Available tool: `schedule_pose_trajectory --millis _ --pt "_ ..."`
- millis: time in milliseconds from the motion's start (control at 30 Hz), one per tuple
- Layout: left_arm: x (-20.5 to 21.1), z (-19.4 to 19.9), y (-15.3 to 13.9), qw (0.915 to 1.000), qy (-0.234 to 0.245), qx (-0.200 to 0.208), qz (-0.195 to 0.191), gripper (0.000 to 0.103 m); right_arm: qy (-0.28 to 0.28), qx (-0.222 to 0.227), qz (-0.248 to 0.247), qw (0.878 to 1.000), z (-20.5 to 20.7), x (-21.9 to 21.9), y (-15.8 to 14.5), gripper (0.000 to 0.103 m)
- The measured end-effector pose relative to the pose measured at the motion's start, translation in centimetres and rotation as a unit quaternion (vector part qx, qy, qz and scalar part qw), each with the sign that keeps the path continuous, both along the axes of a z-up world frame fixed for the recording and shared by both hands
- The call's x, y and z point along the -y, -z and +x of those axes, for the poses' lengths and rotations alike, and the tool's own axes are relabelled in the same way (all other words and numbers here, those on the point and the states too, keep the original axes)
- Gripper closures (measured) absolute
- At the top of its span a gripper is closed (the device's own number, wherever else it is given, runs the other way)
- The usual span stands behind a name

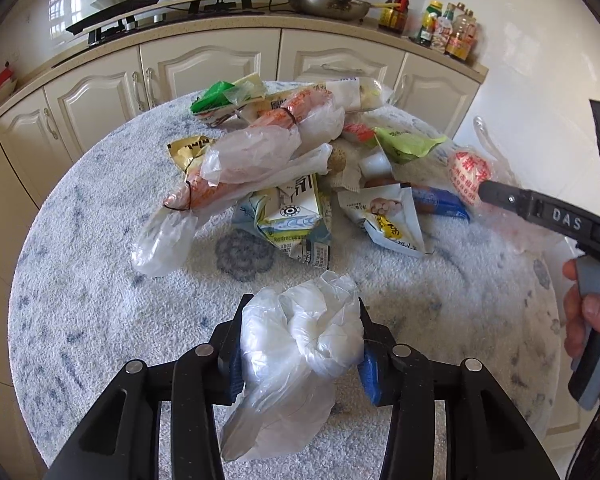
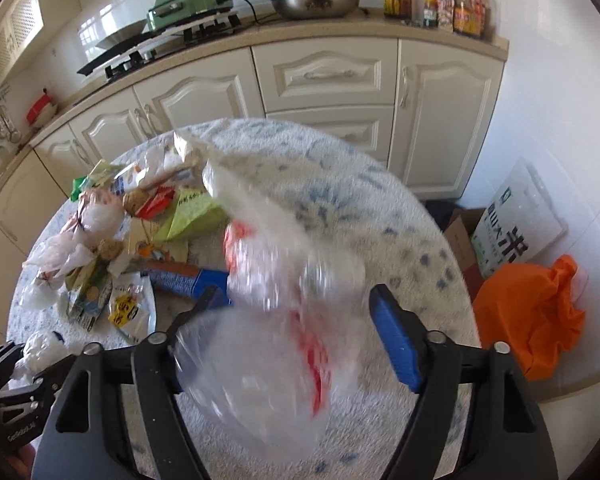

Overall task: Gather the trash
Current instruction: 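Grasp the white plastic bag with the left tool while the right tool grasps the red-printed clear bag, then carry both bags to the light-blue bin and open both tools to drop them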

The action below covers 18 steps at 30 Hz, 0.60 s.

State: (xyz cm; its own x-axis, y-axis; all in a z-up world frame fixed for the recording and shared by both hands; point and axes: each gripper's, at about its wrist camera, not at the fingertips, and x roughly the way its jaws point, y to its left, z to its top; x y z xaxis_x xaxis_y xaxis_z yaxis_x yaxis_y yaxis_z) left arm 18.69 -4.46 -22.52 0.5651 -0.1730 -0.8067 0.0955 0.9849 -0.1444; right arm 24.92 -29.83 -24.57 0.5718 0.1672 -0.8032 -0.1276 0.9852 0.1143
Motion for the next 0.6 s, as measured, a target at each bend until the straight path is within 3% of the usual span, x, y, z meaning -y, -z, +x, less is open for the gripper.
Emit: schedule_pose_trajectory --millis 67,100,133,167,233,367,600 --pt "-0.2 0.1 -0.4 1.0000 -0.002 0.003 -0.002 0.062 -0.011 0.006 0.003 1.000 0.8 -0.3 -0.1 0.025" --pt "-0.3 0.1 -0.5 1.0000 -0.001 0.004 -0.003 0.062 -0.018 -0.001 0.004 1.000 1.3 -0.6 0.3 0.030" --pt "-0.3 0.0 -0.7 1.0000 0.000 0.005 -0.004 0.062 -0.023 -0.014 0.004 1.000 1.9 -0.8 0.7 0.042" --pt "-0.3 0.0 -0.9 1.0000 0.000 0.007 -0.004 0.062 -0.025 -0.024 0.009 0.999 2.2 -0.9 1.2 0.048" --pt "-0.2 -0.1 -1.2 0.9999 0.001 0.010 -0.007 0.063 -0.026 -0.031 0.028 0.999 2.3 -0.8 1.6 0.052" --pt "0.2 -0.5 -2.3 0.9997 0.008 0.019 -0.009 0.063 -0.028 -0.023 0.051 0.998 0.9 -0.4 1.0 0.058" --pt "2.5 -1.2 -5.3 0.9979 0.039 0.049 -0.018 0.063 -0.007 0.012 0.106 0.994 -3.1 2.5 -2.2 0.058"
